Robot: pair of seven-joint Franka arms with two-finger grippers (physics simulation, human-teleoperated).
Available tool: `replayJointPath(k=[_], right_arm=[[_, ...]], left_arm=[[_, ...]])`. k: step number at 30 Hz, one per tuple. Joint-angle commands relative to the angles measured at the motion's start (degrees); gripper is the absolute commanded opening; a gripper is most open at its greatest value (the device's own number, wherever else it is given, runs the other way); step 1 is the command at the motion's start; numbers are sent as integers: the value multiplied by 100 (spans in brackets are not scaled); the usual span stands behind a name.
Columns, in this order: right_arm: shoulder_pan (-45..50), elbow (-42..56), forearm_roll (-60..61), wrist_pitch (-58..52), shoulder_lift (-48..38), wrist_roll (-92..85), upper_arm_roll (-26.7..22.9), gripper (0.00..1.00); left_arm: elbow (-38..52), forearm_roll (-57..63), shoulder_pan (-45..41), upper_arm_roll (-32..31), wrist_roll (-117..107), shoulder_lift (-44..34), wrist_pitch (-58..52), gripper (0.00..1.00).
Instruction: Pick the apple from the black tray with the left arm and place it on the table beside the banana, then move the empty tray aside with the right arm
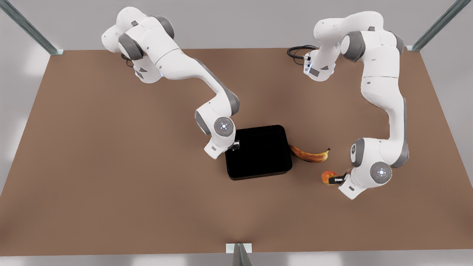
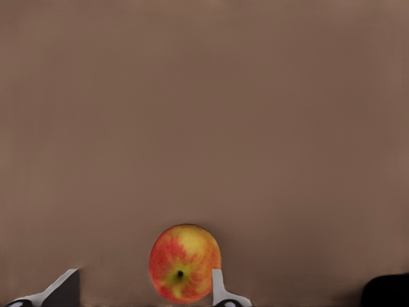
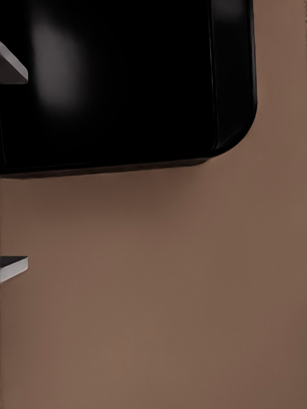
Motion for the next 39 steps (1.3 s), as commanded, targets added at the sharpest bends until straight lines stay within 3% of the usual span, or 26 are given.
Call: replayJointPath(k=[1,2,3,4,6,16,25,34,39], right_arm=[[1,-84,-11,587,38,1541,7,100],[9,-110,-20,667,73,1532,7,100],[9,-145,-20,728,108,1532,7,100],[44,-216,-20,825,126,1453,15,99],[53,-339,-20,992,161,1216,68,100],[18,-778,-11,1651,222,-68,129,99],[-17,-769,24,1634,293,-217,226,63],[-96,-1059,24,1581,126,-498,235,62],[-131,-1156,24,1581,117,-683,235,49]], left_arm=[[48,-520,33,-3,403,-866,-1890,100],[48,-1495,244,15,825,-1665,-2164,100],[-66,-1575,235,-3,975,-2237,-2173,100],[-1339,-1470,226,-3,993,-3063,-1130,100],[-664,-820,-11,-3,957,-2564,-1224,100],[-550,-828,-125,15,307,-2238,-1461,100],[-594,-863,-160,-143,-9,-2273,-2041,100],[-585,-828,-152,-143,-9,-2080,-1707,100],[-550,-846,-73,-108,-1,-2097,-1707,100]])
